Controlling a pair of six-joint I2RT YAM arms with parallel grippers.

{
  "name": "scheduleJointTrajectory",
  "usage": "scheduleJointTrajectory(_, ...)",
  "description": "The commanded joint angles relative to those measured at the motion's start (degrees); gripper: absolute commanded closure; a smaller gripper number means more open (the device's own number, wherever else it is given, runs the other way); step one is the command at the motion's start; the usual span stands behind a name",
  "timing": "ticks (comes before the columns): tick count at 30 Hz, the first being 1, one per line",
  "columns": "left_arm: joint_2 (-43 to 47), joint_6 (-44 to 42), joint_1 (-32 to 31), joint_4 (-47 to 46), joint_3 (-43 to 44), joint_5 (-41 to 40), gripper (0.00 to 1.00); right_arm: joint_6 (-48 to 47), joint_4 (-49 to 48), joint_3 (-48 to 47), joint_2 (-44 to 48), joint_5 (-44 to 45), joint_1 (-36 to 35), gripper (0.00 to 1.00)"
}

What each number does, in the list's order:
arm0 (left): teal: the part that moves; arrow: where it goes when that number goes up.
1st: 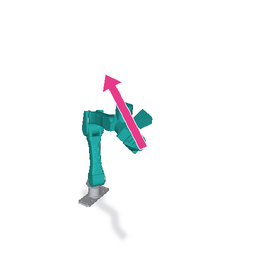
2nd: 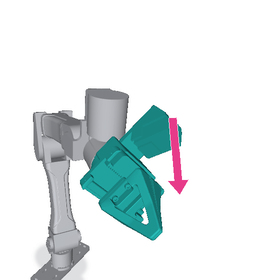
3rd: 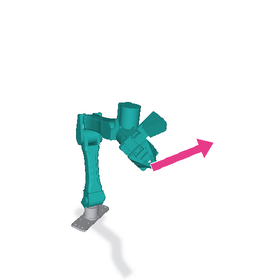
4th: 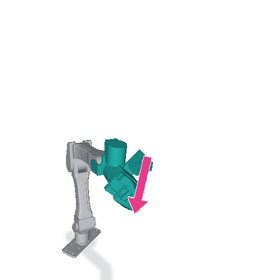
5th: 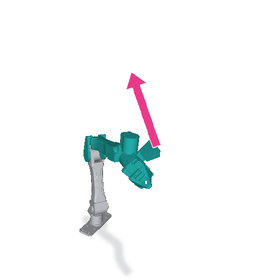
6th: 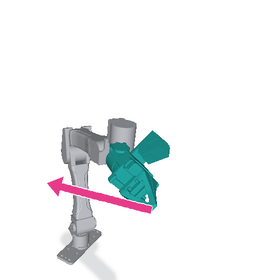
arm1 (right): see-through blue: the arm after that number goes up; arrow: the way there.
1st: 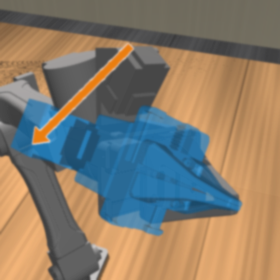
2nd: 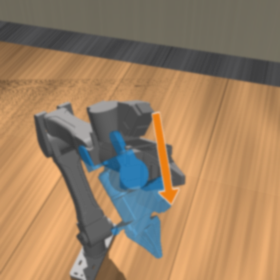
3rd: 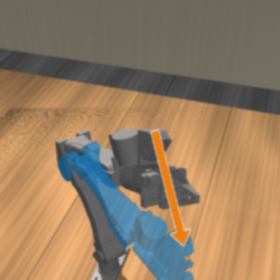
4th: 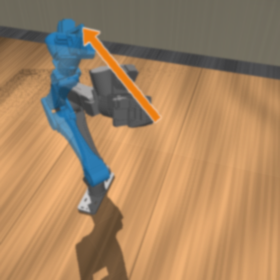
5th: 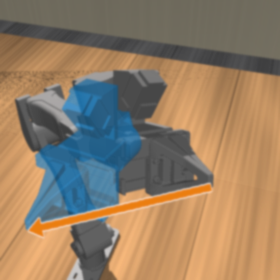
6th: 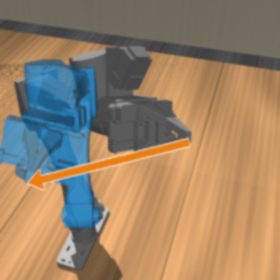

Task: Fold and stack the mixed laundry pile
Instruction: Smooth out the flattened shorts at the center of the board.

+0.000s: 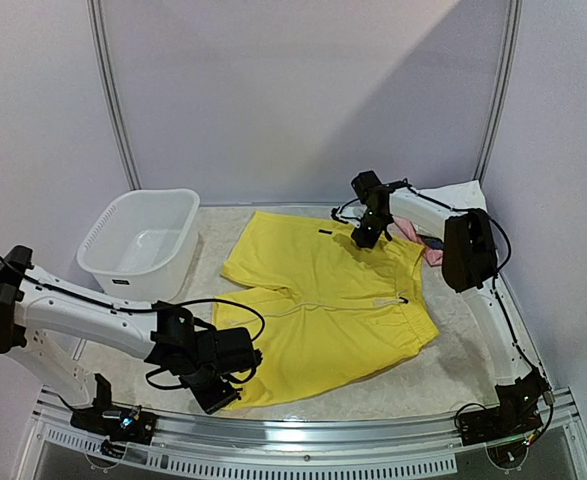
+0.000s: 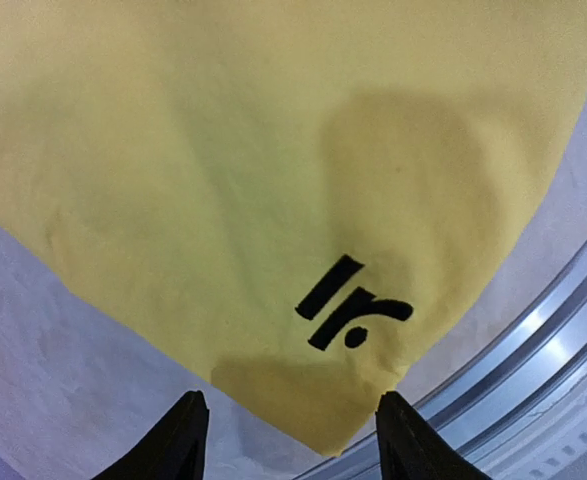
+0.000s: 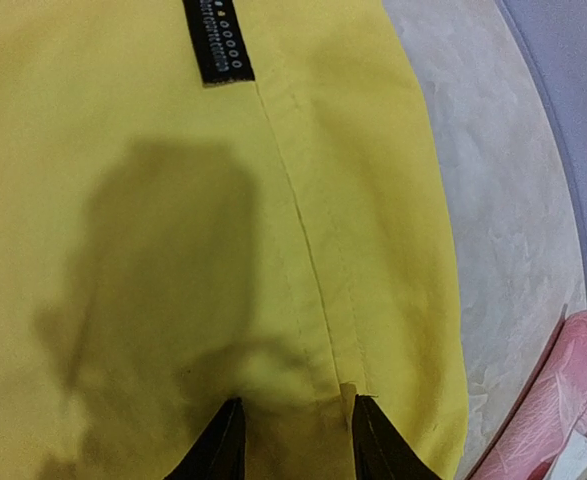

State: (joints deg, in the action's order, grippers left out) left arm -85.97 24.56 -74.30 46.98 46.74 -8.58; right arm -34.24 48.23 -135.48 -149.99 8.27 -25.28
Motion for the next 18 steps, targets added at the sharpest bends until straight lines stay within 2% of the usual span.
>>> scheduleJointTrajectory(1,4.97,-5.26,1.35,5.13,7.04,-6.64,0.39,2.68,-0.03,0.07,0.15,-6.0,0.44,0.59)
scheduleJointTrajectory(3,5.81,-6.85,1.56,7.14,11.88,-11.74,0.31,4.37,1.19,0.87,4.77,-10.34,0.44,0.52)
scheduleJointTrajectory(4,5.97,-7.32,1.91,8.05,14.41,-14.1,0.23,4.91,1.31,2.03,7.73,-12.8,0.43,0.46)
scheduleJointTrajectory(6,5.9,-8.39,3.27,8.39,18.23,-16.62,0.09,6.13,0.2,6.65,15.26,-15.39,0.42,0.41)
scheduleJointTrajectory(12,2.93,-8.09,5.57,5.15,21.28,-13.43,0.08,6.48,0.06,29.42,38.99,-21.11,0.55,0.35)
scheduleJointTrajectory(16,1.21,-6.3,5.91,1.49,19.04,-15.04,0.08,4.09,5.6,46.48,49.02,-27.89,3.08,0.34)
scheduleJointTrajectory(18,0.31,-6.28,7.04,-3.15,18.81,-16.94,0.08,2.22,7.83,54.47,52.01,-28.85,4.13,0.34)
